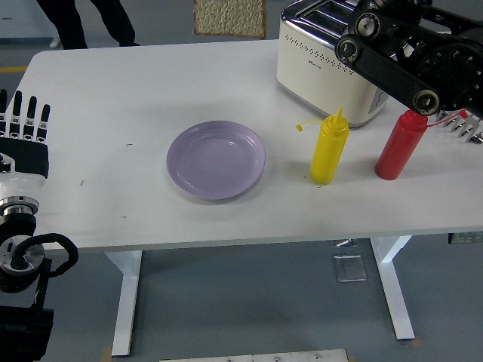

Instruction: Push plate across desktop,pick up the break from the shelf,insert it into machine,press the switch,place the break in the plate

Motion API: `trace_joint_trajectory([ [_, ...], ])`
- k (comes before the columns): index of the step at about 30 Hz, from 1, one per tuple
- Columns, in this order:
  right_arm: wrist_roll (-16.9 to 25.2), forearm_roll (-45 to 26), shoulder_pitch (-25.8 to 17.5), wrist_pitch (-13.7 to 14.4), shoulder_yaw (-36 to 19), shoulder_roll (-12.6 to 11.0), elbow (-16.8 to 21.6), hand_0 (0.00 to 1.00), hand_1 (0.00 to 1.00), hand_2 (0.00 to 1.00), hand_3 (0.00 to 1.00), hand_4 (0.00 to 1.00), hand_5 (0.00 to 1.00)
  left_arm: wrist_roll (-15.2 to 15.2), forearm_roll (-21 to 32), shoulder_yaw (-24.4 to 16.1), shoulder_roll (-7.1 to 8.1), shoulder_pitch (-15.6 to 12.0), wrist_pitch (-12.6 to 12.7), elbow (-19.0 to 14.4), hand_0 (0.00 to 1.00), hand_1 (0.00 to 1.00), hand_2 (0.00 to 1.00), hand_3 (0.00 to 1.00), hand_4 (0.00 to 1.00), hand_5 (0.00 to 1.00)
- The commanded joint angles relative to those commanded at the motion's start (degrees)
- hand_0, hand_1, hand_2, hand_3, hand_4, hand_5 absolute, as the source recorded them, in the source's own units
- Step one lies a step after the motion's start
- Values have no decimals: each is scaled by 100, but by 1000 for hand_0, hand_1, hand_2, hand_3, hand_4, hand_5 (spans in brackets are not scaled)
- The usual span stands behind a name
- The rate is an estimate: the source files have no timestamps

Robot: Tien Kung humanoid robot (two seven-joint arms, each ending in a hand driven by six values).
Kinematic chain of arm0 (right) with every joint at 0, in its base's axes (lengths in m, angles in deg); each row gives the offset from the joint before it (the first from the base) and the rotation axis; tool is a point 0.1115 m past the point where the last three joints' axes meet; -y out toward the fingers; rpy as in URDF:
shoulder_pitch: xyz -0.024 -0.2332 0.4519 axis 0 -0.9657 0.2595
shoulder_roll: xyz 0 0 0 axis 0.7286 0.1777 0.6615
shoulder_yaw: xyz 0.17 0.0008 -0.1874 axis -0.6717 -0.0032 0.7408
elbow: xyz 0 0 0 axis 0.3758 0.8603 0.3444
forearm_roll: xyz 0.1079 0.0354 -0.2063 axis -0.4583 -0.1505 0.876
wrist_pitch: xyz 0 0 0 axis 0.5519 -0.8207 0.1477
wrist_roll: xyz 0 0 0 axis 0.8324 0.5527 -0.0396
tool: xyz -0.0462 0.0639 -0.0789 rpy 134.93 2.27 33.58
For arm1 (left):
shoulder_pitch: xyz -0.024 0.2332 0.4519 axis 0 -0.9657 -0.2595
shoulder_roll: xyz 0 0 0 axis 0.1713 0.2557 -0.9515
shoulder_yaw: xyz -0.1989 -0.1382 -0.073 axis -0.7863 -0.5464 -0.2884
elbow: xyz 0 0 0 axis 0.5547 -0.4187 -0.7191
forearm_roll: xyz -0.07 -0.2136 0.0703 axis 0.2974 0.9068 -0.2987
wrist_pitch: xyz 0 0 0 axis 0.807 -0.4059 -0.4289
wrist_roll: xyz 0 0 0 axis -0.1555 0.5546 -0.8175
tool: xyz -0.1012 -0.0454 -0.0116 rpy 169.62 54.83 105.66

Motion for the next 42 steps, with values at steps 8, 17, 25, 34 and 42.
trace_joint_trajectory([
  [8,-45,-1028,-91,-430,738,211,540,214,335,412,487,297,177,1,-10,-11,0,26,2,37,847,846,847,788,561,998],
  [17,123,-1665,-406,-451,1256,593,229,223,342,428,503,266,194,1,-13,-6,0,52,2,30,847,846,847,788,561,998],
  [25,348,-1650,-659,-202,1334,789,-449,225,340,425,500,253,194,1,-21,-3,0,90,5,23,847,845,847,787,561,998],
  [34,481,-1723,-800,-117,1347,923,-1085,225,337,420,494,275,191,2,-21,11,0,115,4,5,846,845,847,787,560,998],
  [42,502,-1769,-870,-146,1462,1034,-1419,242,346,418,489,282,168,0,-21,0,0,130,6,-3,846,846,847,787,559,998],
])
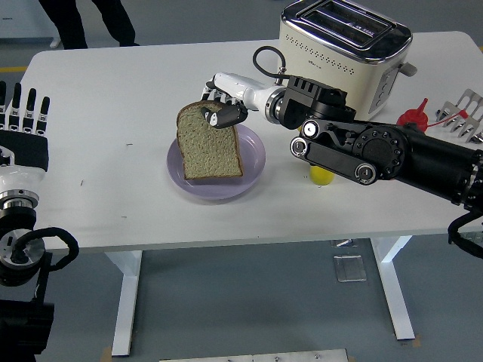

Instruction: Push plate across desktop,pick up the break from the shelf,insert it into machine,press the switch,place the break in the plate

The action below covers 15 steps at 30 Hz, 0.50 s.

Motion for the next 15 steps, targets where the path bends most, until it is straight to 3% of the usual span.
trace_joint_trajectory([
  [3,20,-34,-11,-18,54,34,-96,242,346,418,489,282,168,-1,0,-8,0,8,1,-5,846,846,847,787,559,998],
  [4,29,-39,-13,-29,73,42,-120,322,411,473,518,312,183,-1,0,-11,0,10,1,-6,847,845,847,787,559,998],
  [9,122,25,-24,-55,171,74,-217,322,411,473,518,312,183,-4,1,-25,0,21,2,-8,847,845,847,787,559,998],
  [10,151,67,-24,-63,189,80,-233,471,560,572,635,550,284,-4,1,-26,0,22,2,-8,847,844,847,788,559,998],
  [15,295,258,-17,-102,236,95,-290,471,560,572,635,550,284,-7,4,-23,0,21,7,-6,847,844,847,788,559,998],
])
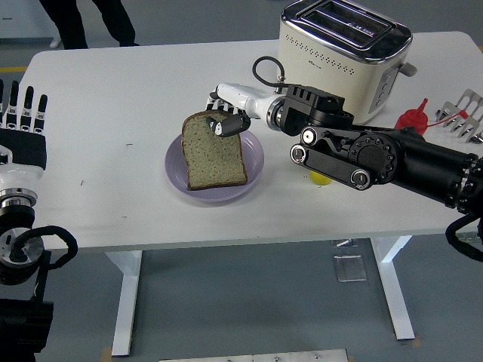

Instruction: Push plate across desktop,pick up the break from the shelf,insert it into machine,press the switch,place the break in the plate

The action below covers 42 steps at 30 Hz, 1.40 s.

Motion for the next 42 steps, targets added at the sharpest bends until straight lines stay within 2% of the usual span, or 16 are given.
trace_joint_trajectory([
  [1,33,22,0,2,3,2,-9,619,665,666,747,654,322,-1,1,2,0,-2,1,1,847,845,847,787,558,998],
  [6,151,81,-3,30,4,5,-23,619,665,666,747,654,322,-5,6,9,0,-15,2,0,847,845,847,787,558,998],
  [7,167,88,-4,38,1,5,-23,763,769,806,873,812,403,-6,6,9,0,-17,2,0,847,846,847,788,558,998],
  [12,306,116,-13,168,-112,3,-20,763,769,806,873,812,403,-13,10,22,0,-26,3,2,847,846,847,788,558,998],
  [13,354,133,-18,223,-178,-1,-16,804,801,862,911,843,414,-14,11,26,0,-27,3,3,846,846,847,788,558,998],
  [18,497,252,-36,431,-535,-33,35,804,801,862,911,843,414,-15,12,41,0,-32,2,2,846,846,847,788,558,998],
  [24,623,301,-58,644,-1286,-264,544,805,802,852,908,843,437,-12,9,49,0,-56,1,-3,848,846,847,788,559,998],
  [25,660,199,-81,665,-1438,-316,659,794,785,807,844,626,368,-11,8,51,0,-61,0,-3,848,846,847,788,557,998],
  [27,744,-12,-129,692,-1764,-421,904,794,785,807,844,626,368,-10,8,56,0,-67,0,-4,848,846,847,788,557,998],
  [30,1007,-563,-253,682,-2403,-702,1352,794,785,807,844,626,368,-8,4,53,0,-86,-1,-9,848,846,847,788,557,998],
  [31,1070,-738,-283,679,-2587,-770,1475,785,762,792,806,549,373,-7,1,47,0,-95,-1,-11,848,846,847,788,556,998],
  [36,1207,-1831,-584,628,-3673,-1252,2112,785,762,792,806,549,373,-5,-1,-23,0,-136,-2,-25,848,846,847,788,556,998],
  [37,1211,-2037,-637,632,-3865,-1329,2188,792,784,795,800,514,412,-5,-2,-37,0,-141,-3,-28,848,846,847,788,555,998],
  [42,1279,-3052,-1089,861,-4808,-1731,2295,792,784,795,800,514,412,-5,-2,-95,0,-168,0,-39,848,846,847,788,555,998],
])
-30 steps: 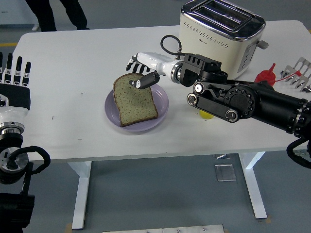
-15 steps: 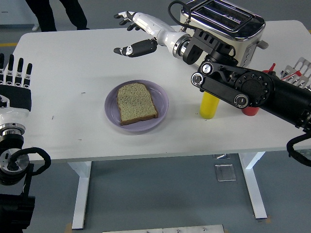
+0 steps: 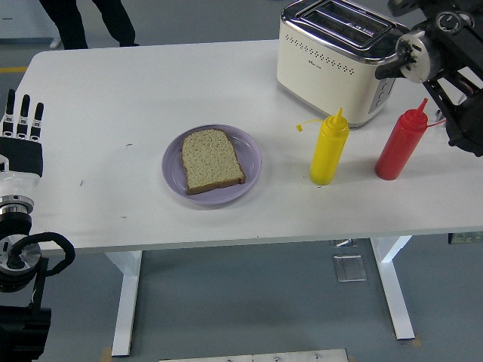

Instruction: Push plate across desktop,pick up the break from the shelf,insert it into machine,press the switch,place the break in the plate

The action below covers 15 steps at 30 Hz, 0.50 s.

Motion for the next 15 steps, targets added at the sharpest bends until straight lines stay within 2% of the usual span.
trace_joint_trajectory([
  [1,18,-220,-119,31,-200,-80,1,803,785,798,806,494,455,1,1,2,0,0,0,-1,847,846,847,788,555,998],
  [6,32,-1068,-669,54,-1044,-397,-85,803,785,798,806,494,455,4,-2,26,0,1,-1,5,847,846,847,788,555,998],
  [7,24,-1235,-792,46,-1220,-448,-104,810,787,795,800,468,493,5,-3,31,0,2,-1,6,847,846,847,789,555,998],
  [9,-3,-1586,-1076,1,-1593,-585,-165,810,787,795,800,468,493,5,-6,35,0,-2,-1,3,847,846,847,789,555,998],
  [15,-79,-2416,-1898,-180,-2527,-736,-142,820,788,793,790,450,521,6,-16,39,0,-10,-2,-14,847,846,847,788,555,998],
])
